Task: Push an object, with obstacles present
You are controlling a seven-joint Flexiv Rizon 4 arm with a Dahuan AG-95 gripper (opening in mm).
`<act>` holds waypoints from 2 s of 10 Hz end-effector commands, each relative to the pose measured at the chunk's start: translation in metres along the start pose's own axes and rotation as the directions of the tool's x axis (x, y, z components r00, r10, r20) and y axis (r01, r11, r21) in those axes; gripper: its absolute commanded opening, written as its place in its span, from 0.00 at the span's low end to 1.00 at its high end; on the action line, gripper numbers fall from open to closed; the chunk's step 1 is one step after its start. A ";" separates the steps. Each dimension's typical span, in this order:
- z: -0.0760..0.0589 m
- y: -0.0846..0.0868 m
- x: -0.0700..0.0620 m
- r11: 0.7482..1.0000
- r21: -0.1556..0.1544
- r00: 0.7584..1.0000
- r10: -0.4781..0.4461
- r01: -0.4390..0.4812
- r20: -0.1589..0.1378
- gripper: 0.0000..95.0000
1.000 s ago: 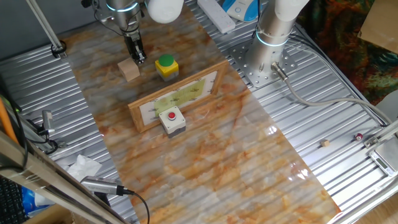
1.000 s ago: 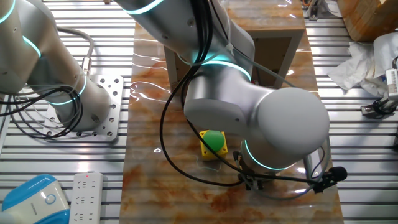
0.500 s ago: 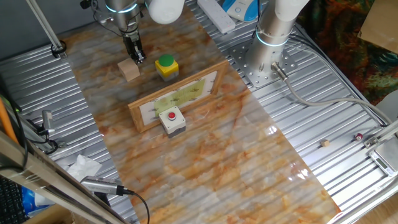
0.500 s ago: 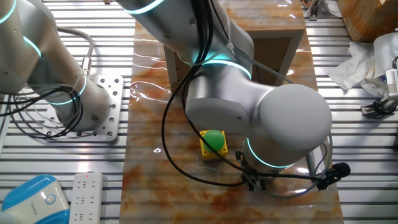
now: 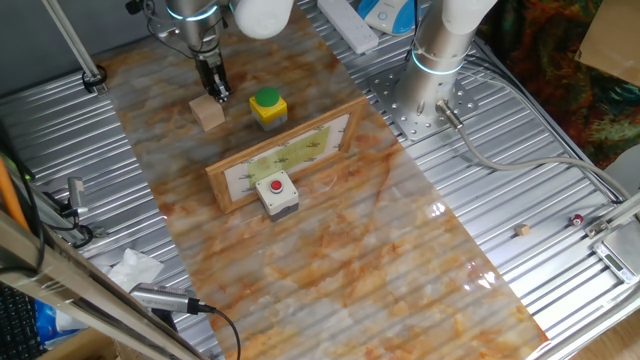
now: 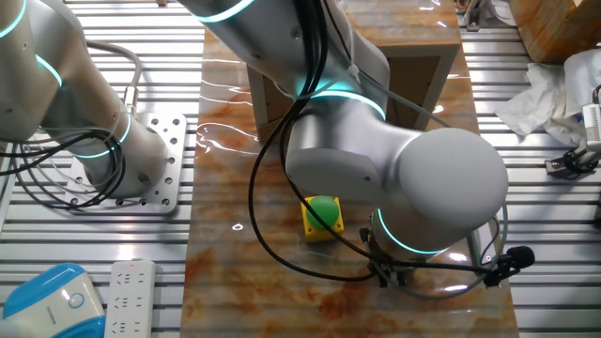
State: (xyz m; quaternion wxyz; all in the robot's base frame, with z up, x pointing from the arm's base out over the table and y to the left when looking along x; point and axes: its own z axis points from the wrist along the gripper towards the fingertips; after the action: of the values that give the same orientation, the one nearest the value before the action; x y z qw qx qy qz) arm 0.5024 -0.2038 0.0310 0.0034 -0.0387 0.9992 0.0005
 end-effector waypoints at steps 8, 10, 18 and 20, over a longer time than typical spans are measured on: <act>-0.009 -0.004 -0.029 1.000 -0.001 1.000 -0.028 0.028 0.004 0.00; -0.010 -0.004 -0.033 0.999 -0.005 0.999 -0.033 0.033 0.016 0.00; -0.005 0.004 -0.051 1.000 -0.001 1.000 -0.024 0.024 0.013 0.00; -0.004 0.003 -0.056 1.000 -0.001 0.999 -0.029 0.029 0.014 0.00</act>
State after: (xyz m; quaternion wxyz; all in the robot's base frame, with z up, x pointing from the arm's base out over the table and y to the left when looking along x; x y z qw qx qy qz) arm 0.5604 -0.1967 0.0344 0.0112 -0.0540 0.9985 0.0008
